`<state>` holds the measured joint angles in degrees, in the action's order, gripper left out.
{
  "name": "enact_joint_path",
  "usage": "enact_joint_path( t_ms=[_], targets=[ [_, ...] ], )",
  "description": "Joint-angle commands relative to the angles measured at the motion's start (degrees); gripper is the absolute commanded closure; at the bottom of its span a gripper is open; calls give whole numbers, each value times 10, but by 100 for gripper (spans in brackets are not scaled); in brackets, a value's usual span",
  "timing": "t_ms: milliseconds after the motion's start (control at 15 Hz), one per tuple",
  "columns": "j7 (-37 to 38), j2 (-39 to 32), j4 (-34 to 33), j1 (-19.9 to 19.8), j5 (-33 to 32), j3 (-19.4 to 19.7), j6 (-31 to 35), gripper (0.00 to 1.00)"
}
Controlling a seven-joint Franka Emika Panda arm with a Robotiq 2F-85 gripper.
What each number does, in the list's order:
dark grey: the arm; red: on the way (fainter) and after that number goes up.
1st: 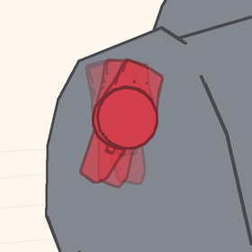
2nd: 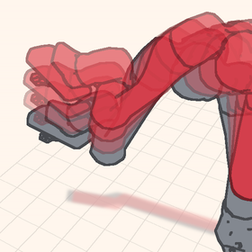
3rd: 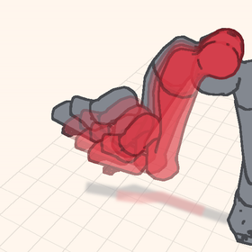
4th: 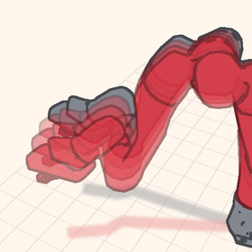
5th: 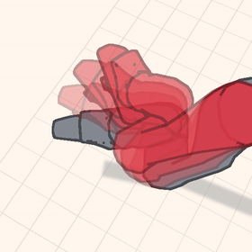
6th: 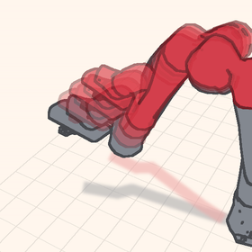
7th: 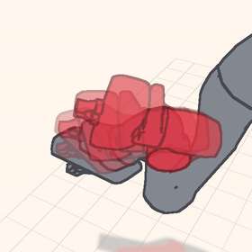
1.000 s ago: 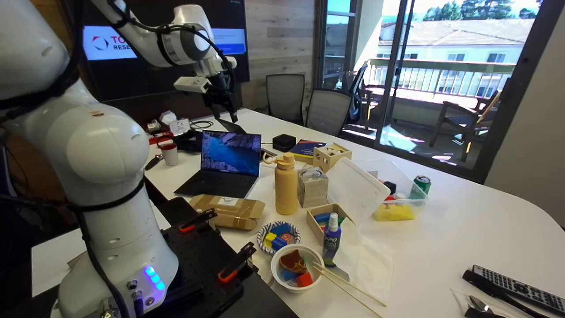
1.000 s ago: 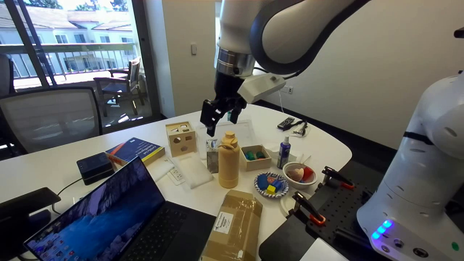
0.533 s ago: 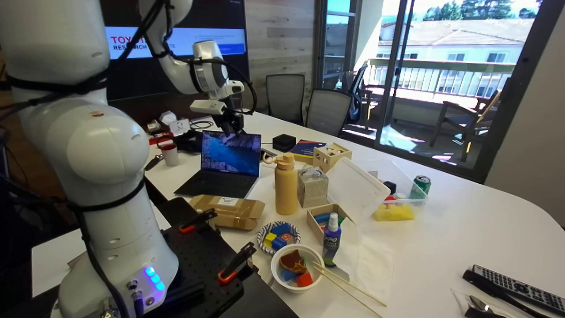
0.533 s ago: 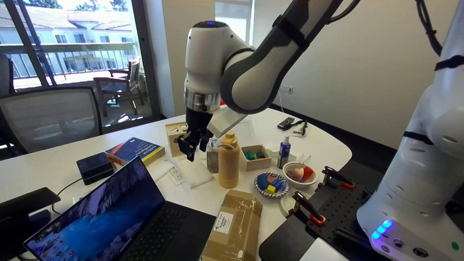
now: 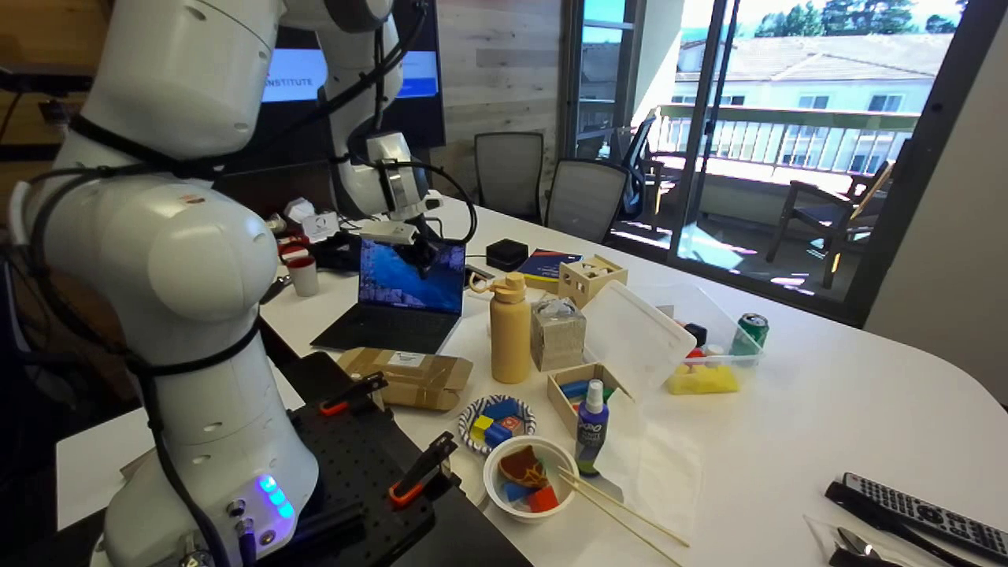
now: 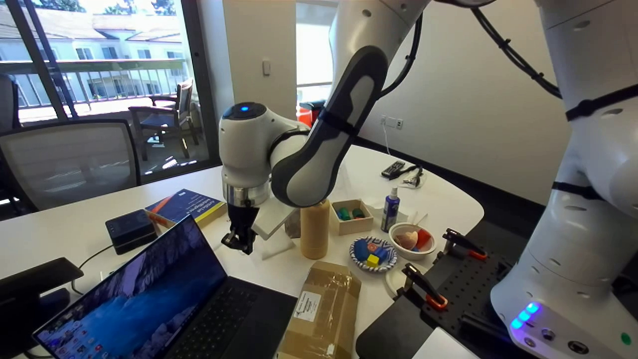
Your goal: Turn off the computer
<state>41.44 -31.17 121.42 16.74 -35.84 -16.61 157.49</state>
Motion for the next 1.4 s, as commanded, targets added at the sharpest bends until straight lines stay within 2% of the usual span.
enact_joint_path(
  t_ms=[0, 267, 533, 867, 1333],
  targets=[
    [-25, -69, -61, 72, 59, 65, 30, 100],
    [-57, -124, -109, 141, 129, 128, 48, 100],
    [-86, -165, -154, 170, 174, 156, 43, 100],
    [-132, -212, -204, 180, 222, 176, 36, 100],
    [-173, -270, -276, 176, 261, 174, 23, 100]
  ],
)
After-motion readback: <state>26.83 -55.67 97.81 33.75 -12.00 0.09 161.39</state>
